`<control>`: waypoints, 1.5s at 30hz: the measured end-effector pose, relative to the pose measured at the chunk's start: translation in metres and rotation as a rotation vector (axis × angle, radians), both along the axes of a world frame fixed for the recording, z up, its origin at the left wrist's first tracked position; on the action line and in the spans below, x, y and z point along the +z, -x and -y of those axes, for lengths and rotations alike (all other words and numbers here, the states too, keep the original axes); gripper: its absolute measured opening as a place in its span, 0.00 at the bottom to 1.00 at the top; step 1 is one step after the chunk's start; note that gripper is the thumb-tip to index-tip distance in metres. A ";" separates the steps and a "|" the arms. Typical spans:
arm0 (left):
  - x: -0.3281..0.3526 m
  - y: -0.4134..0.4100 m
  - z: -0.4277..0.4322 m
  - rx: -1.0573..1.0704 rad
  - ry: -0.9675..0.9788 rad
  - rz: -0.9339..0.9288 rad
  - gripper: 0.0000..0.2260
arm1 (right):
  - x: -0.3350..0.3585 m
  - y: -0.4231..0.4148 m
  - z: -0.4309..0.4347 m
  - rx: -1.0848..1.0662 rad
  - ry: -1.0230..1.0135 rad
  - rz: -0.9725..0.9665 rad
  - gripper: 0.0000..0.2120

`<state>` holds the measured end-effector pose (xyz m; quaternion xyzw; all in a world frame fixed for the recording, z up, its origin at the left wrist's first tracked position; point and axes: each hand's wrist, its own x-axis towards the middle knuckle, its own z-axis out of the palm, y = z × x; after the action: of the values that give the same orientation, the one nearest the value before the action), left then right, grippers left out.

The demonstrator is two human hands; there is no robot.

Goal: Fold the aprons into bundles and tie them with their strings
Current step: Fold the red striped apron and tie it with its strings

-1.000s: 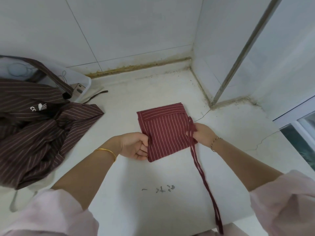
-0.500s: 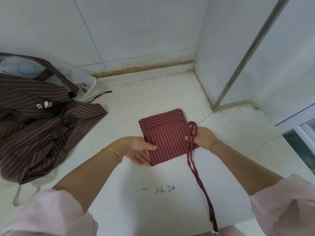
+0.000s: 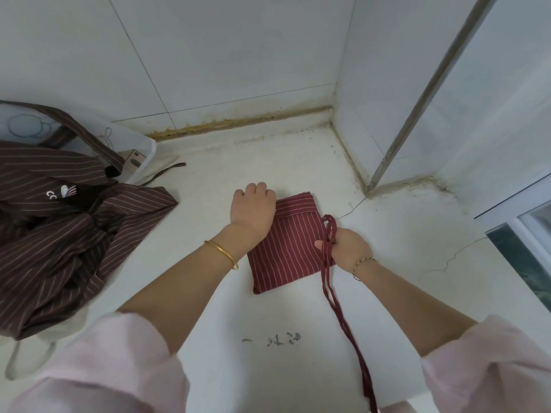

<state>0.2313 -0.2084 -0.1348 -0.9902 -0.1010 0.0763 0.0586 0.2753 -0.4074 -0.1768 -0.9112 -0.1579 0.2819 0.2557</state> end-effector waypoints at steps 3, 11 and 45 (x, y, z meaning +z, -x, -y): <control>-0.006 -0.013 -0.012 0.109 0.204 -0.114 0.14 | -0.002 -0.002 0.000 -0.005 -0.002 -0.020 0.15; -0.012 -0.018 -0.020 0.033 0.235 -0.034 0.07 | -0.004 -0.006 0.002 -0.045 0.003 -0.019 0.19; -0.041 0.021 -0.002 -0.304 0.125 -0.098 0.39 | 0.072 -0.066 -0.004 0.100 0.534 0.274 0.06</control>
<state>0.2103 -0.2061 -0.1760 -0.9909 0.0579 0.1207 0.0124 0.3414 -0.4034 -0.1048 -0.9669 -0.1558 0.1999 -0.0308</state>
